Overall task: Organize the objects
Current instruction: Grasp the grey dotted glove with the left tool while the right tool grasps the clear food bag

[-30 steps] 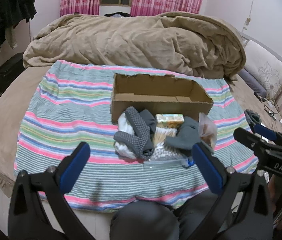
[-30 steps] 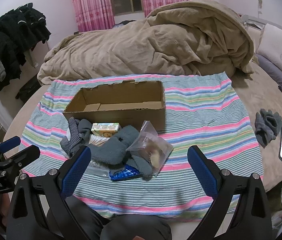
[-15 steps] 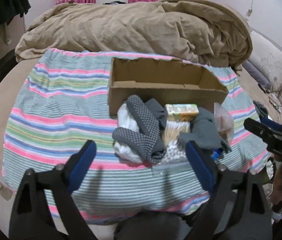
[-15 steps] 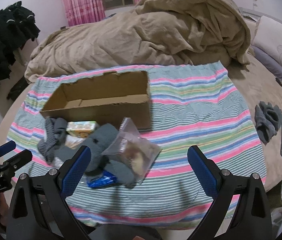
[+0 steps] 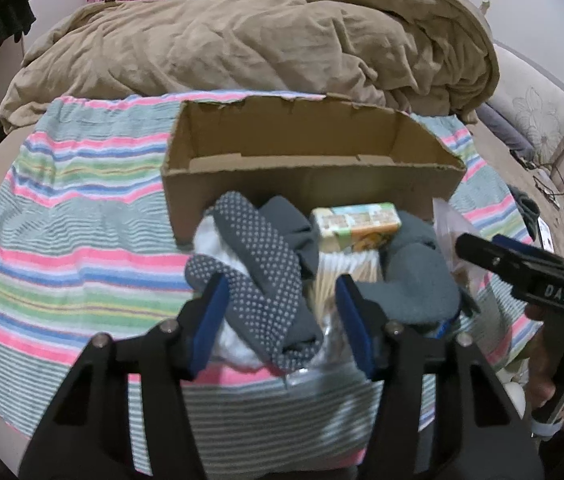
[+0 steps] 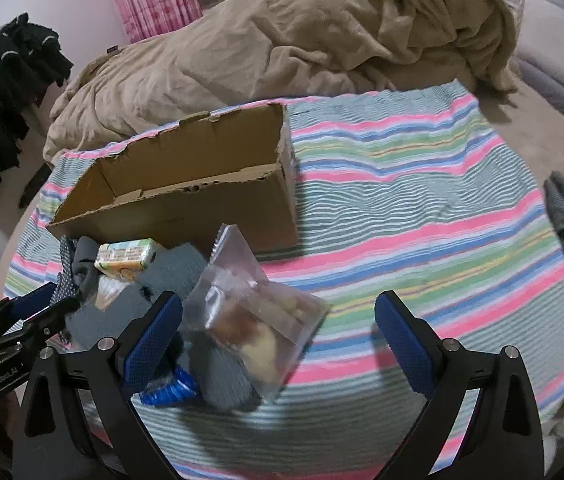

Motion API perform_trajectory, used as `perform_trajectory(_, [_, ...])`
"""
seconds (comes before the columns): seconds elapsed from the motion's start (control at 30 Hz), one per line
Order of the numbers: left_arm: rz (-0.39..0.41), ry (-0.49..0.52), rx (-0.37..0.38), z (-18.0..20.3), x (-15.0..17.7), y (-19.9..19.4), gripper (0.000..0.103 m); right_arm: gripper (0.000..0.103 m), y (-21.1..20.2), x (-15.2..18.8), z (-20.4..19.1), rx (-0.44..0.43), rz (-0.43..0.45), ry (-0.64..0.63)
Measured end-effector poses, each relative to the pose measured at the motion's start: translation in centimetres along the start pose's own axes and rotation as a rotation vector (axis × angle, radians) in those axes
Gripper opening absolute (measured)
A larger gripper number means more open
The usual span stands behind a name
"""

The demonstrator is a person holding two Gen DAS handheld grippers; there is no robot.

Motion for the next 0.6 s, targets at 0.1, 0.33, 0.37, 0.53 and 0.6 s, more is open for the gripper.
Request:
perform_trajectory(0.1, [0.001,0.029,-0.025,0.3,0.1,0.3,0.044,0.099,1.1,0.0,0.1,-0.046,-0.018,0.038])
perform_trajectory(0.33, [0.032,0.002,0.015,0.2,0.2,-1.3,0.015,0.083,1.6,1.0,-0.1,-0.129,-0.04,0.069])
perform_trajectory(0.37, [0.04,0.006,0.017,0.4,0.3,-1.5,0.014,0.079,1.4,1.0,-0.2,-0.132,-0.04,0.066])
perform_trajectory(0.53, [0.039,0.021,0.032,1.3,0.2,-1.5,0.014,0.071,0.5,0.9,-0.3,-0.129,-0.025,0.037])
perform_trajectory(0.6, [0.003,0.053,0.026,1.6,0.3,-0.6,0.015,0.069,0.2,0.9,-0.2,-0.131,-0.022,0.039])
Point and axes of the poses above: each gripper's, at about its wrist camera, not at the fingertips, and y roughly the way its jaws point, z to its right, x to its underside, the point moved 5 cm from there along y, roughly the way its jaws point, and after that the axes turned 1 degree about -y, right-handed, at the moved point
